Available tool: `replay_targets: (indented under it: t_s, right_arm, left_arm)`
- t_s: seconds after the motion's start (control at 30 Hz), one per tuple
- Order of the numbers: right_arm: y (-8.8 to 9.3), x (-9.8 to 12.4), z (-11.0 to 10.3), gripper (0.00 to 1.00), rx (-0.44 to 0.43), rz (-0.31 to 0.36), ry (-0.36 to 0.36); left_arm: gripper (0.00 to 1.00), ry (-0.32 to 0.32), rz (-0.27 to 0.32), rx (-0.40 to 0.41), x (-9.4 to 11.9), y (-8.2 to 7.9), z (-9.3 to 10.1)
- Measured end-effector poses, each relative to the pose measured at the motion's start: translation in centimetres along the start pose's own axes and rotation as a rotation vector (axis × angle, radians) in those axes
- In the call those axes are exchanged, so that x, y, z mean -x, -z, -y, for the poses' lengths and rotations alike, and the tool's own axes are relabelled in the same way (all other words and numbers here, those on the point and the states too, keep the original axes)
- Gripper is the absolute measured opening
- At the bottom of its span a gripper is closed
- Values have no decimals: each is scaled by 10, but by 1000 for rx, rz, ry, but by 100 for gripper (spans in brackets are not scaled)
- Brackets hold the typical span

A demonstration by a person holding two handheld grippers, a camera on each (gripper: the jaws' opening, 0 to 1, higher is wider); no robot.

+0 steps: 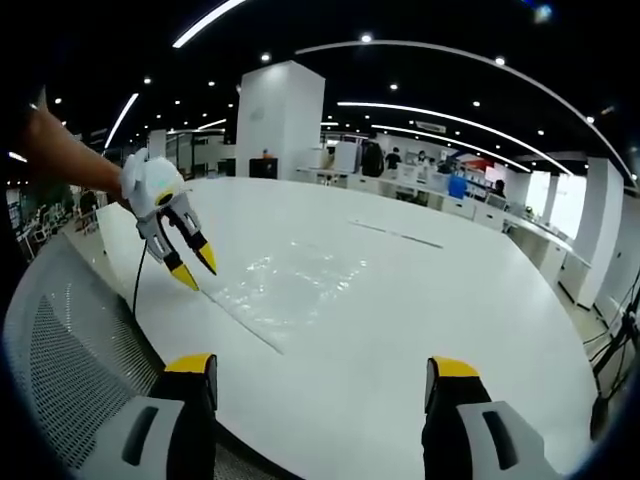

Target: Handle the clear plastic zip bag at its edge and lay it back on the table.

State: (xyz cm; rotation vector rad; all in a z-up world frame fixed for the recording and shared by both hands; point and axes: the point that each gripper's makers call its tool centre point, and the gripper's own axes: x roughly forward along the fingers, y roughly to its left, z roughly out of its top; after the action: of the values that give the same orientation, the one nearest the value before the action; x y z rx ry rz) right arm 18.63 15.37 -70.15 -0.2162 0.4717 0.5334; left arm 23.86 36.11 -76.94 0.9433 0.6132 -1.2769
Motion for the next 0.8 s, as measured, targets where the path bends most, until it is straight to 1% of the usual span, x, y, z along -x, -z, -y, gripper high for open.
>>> replay_targets:
  t_s: [0.03, 0.07, 0.1, 0.17, 0.23, 0.3, 0.4, 0.43, 0.53, 0.6, 0.67, 0.8]
  right_arm:
    - [0, 0, 0, 85, 0, 0, 1]
    - [0, 0, 0, 85, 0, 0, 1]
    - [0, 0, 0, 85, 1, 0, 1]
    - [1, 0, 2, 85, 1, 1, 3]
    - [1, 0, 3, 85, 1, 1, 5]
    - [1, 0, 3, 85, 0, 1, 9]
    - [2, -1, 4, 85, 0, -1, 6]
    - [2, -1, 3, 85, 1, -3, 5]
    - [3, -1, 4, 85, 3, -6, 3]
    - [4, -1, 4, 85, 6, -11, 8]
    - [4, -1, 4, 85, 5, -10, 8]
    - [5, -1, 5, 85, 6, -11, 7]
  left_arm:
    - [17, 8, -3, 1, -1, 0, 1]
    - [16, 32, -11, 10, -2, 1, 5]
    - [15, 31, -15, 9, -3, 2, 4]
    - [16, 20, -16, 3, -4, 2, 1]
    - [17, 28, -11, 41, -5, 0, -1]
    - [16, 32, -11, 35, -7, 0, -2]
    - [12, 61, -12, 56, -11, -2, -1]
    - [10, 78, -17, 75, -11, -1, 1]
    - [9, 81, -28, 104, -14, -1, -2]
    - [7, 98, -28, 116, -13, -2, 0]
    - [5, 116, -27, 150, -14, -1, 2]
    - [5, 117, -22, 174, -14, -1, 1]
